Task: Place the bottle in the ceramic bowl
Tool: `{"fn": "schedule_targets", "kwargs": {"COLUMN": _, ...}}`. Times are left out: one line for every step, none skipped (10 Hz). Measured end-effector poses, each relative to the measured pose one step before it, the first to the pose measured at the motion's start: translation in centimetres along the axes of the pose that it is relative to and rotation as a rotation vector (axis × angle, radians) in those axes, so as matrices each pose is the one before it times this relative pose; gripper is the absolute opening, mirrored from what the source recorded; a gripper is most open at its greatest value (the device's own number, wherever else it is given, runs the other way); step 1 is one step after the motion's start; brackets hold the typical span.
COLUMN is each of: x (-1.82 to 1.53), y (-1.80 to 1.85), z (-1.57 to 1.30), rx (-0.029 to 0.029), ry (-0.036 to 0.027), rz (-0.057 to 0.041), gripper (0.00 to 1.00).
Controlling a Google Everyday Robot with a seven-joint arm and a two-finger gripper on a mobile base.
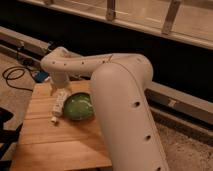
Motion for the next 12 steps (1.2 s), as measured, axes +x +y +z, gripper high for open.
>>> {"fn": "schedule_targets", "kwargs": {"x": -0.059, "y": -0.225, "z": 0.832, "rx": -0.01261, "ry": 0.01299, "rz": -0.00128, "gripper": 0.65}}
{"fn": "schedule_targets", "kwargs": {"x": -0.231, "y": -0.318, "z": 0.708, "rx": -0.01144, "ry": 0.00722, "rz": -0.00093, "gripper": 0.65}}
{"fn": "schedule_targets", "kwargs": {"x": -0.371, "y": 0.268, "z": 0.644, "rx": -0.01523, "ry": 0.00742, "rz": -0.01005, "gripper": 0.65}}
{"fn": "schedule_targets", "kwargs": {"x": -0.33, "y": 0.448, "z": 0.606, "rx": -0.01323, "ry": 0.00745, "rz": -0.01577, "gripper": 0.65}}
{"fn": "schedule_targets", "kwargs": {"x": -0.501, "y": 0.529, "z": 0.549, "rx": -0.0152, "ry": 0.00611, "rz": -0.01974, "gripper": 0.65}}
{"fn": "schedule_targets", "kwargs": {"x": -0.779, "y": 0.747, "z": 0.485, "rx": -0.0119, "ry": 0.00183, "rz": -0.02517, "gripper": 0.65}}
{"fn": "schedule_targets", "kwargs": {"x": -0.788, "y": 1.113, "z": 0.399, "rx": -0.01245, "ry": 0.00172, "rz": -0.02924, "gripper": 0.65}}
{"fn": "schedule_targets", "kwargs": {"x": -0.53, "y": 0.818, "z": 0.314, "rx": -0.00753, "ry": 0.00149, "rz": -0.02153, "gripper": 0.65}}
{"fn": "schedule_targets", "kwargs": {"x": -0.118, "y": -0.016, "z": 0.013, "rx": 0.00006, "ry": 0.00015, "rz": -0.00215, "gripper": 0.65}}
{"fn": "schedule_targets", "kwargs": {"x": -0.025, "y": -0.247, "z": -0.091, "rx": 0.00047, "ry": -0.00138, "rz": 0.00344, "gripper": 0.65}}
{"fn": "schedule_targets", "kwargs": {"x": 0.005, "y": -0.142, "z": 0.012, "rx": 0.00274, "ry": -0.00005, "rz": 0.00048, "gripper": 0.65}}
{"fn": "schedule_targets", "kwargs": {"x": 0.098, "y": 0.146, "z": 0.016, "rx": 0.00186, "ry": 0.00138, "rz": -0.00233, "gripper": 0.65}}
